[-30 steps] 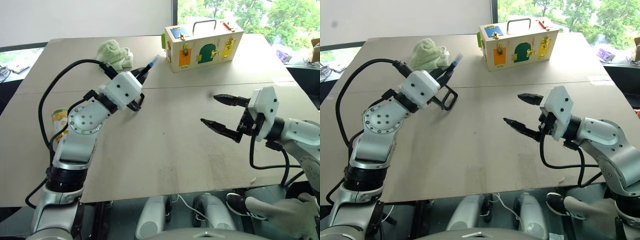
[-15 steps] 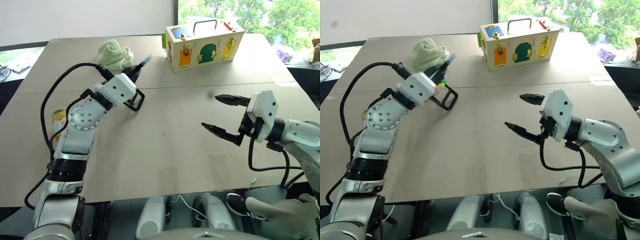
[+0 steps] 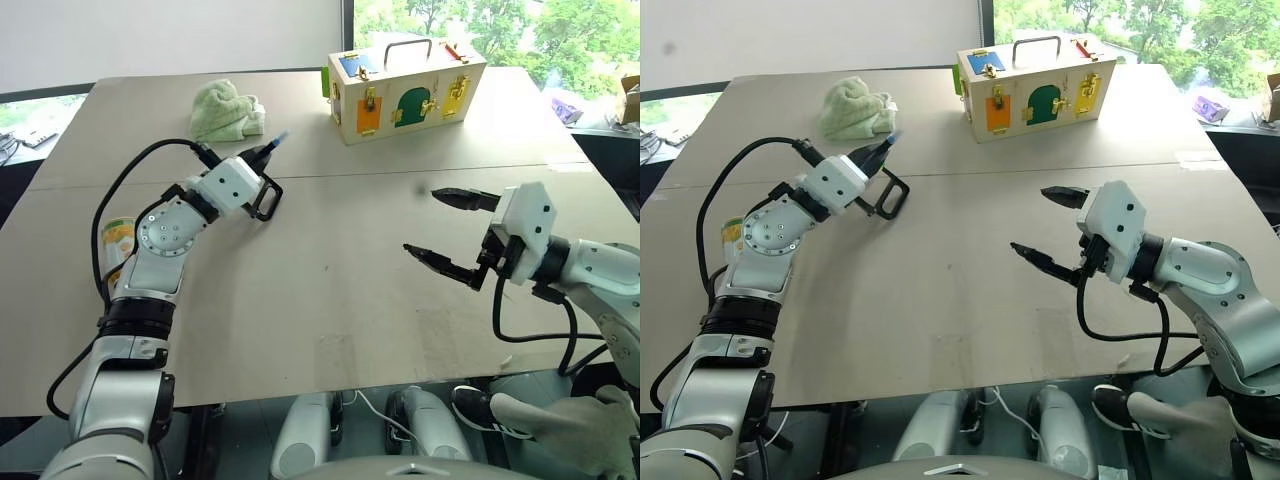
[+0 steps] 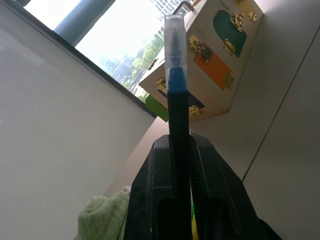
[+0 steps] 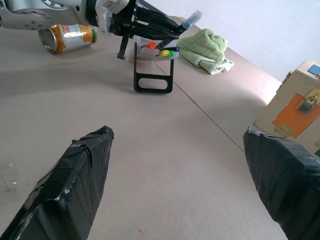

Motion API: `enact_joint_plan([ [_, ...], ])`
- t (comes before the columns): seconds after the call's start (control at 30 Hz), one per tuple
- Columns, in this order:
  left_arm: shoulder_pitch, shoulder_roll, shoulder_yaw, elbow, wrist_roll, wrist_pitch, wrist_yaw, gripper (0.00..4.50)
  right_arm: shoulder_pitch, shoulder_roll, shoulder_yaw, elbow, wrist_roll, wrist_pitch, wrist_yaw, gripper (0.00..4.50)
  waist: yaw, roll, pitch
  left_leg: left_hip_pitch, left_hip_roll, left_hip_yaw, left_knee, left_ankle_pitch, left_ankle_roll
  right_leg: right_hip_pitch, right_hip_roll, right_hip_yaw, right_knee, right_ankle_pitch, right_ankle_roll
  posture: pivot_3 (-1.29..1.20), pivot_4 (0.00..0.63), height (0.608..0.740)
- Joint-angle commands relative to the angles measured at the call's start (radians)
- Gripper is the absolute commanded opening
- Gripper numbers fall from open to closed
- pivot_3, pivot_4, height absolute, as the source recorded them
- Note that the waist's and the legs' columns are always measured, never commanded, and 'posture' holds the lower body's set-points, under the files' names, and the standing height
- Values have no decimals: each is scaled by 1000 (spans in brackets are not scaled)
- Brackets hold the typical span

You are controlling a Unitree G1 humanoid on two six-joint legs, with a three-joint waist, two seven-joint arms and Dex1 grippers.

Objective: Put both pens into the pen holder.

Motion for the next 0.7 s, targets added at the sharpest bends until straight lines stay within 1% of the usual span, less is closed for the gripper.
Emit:
enact_joint_plan([
  [0.03, -12, 22, 42, -2, -4, 15, 31, 0, 6, -1, -16, -37, 1, -5, -7, 4413, 0, 0, 0, 0, 0, 0, 0, 0, 0, 0, 0, 0, 0, 0, 0, 0, 150, 740],
  [0.07, -8, 28, 49, 0, -4, 25, 36, 0, 6, 0, -15, -38, 1, -4, -8, 4413, -1, 0, 0, 0, 0, 0, 0, 0, 0, 0, 0, 0, 0, 0, 0, 0, 150, 740],
  [0.13, 24, 46, 82, -13, -42, 47, 23, 903, 8, 1, -16, -40, 2, -2, -9, 4500, -2, 0, 0, 0, 0, 0, 0, 0, 0, 0, 0, 0, 0, 0, 0, 0, 150, 740],
  [0.17, 42, 54, 96, -27, -57, 52, 15, 1082, 7, 3, -16, -39, 3, -1, -11, 4500, -5, 0, 0, 0, 0, 0, 0, 0, 0, 0, 0, 0, 0, 0, 0, 0, 150, 740],
  [0.2, 54, 59, 105, -37, -66, 55, 10, 1466, 5, 4, -16, -38, 4, 0, -12, 4500, -7, 0, 0, 0, 0, 0, 0, 0, 0, 0, 0, 0, 0, 0, 0, 0, 150, 740],
  [0.23, 63, 61, 112, -51, -76, 58, 7, 1952, 3, 5, -14, -36, 4, 0, -12, 4500, -7, 0, 0, 1, 0, 0, 0, 0, 0, 0, 0, 1, 0, 0, 0, 0, 150, 740],
  [0.27, 73, 62, 119, -71, -85, 56, 2, 2120, 3, 4, -14, -33, 3, -1, -10, 4500, -5, 0, 0, 1, 0, 0, 0, 0, 0, 0, 0, 1, 0, 0, 0, 0, 150, 740],
  [0.3, 85, 58, 131, -109, -104, 69, 1, 2753, 5, 2, -13, -28, 1, -6, -4, 4500, -3, 0, 0, 1, 0, 0, 0, 0, 0, 0, 0, 0, 0, 0, 0, 0, 150, 740],
  [0.33, 103, 49, 142, -166, -148, 104, -16, 3097, 6, 0, -13, -23, -1, -10, 1, 4500, -1, 0, 0, 0, 0, 0, 0, 0, 0, 0, 0, 0, 0, 0, 0, 0, 150, 740],
  [0.4, 169, 42, 137, -327, -240, 188, -75, 4000, 8, -1, -16, -15, 1, -16, 11, 4500, 0, -1, 0, 0, 0, -1, 0, 0, 0, 0, -1, 0, 0, 0, 0, 0, 150, 740],
  [0.43, 203, 29, 144, -401, -278, 236, -76, 4432, 8, 0, -16, -12, 2, -17, 14, 4500, 1, -1, 0, 0, 0, -1, 1, 0, 1, 0, -1, 0, -1, 0, 0, 0, 150, 740],
  [0.47, 248, 28, 140, -494, -330, 320, -88, 4432, 10, 0, -18, -10, 4, -20, 18, 4500, 0, -1, 0, 0, 0, 0, 1, -1, 1, 0, -3, 0, 0, 0, 0, 0, 150, 740],
  [0.53, 359, 51, 133, -701, -528, 558, -127, 4432, 19, 1, -24, -3, 9, -22, 26, 4500, -5, -1, -1, 0, -1, -1, 1, -1, 1, 0, -3, 0, -1, 0, 0, 0, 150, 740],
  [0.6, 468, 67, 148, -846, -667, 723, -134, 4432, 38, 2, -34, 6, 10, -24, 31, 4500, -12, -1, 0, 1, -1, 0, 0, -1, 1, 0, -3, 1, -1, 0, 0, 0, 150, 740],
  [0.63, 548, 77, 162, -898, -706, 781, -137, 4432, 66, -3, -50, 18, 5, -28, 35, 4500, -12, -1, 0, 1, -1, 0, 0, -1, 1, 0, -3, 1, 0, 0, 0, 0, 150, 740],
  [0.7, 657, 92, 192, -962, -760, 868, -139, 4432, 110, -13, -73, 37, -7, -35, 39, 4500, -15, 0, -1, 2, 0, 0, 0, -1, 0, 1, -2, 1, 0, 0, 0, 0, 150, 740],
])
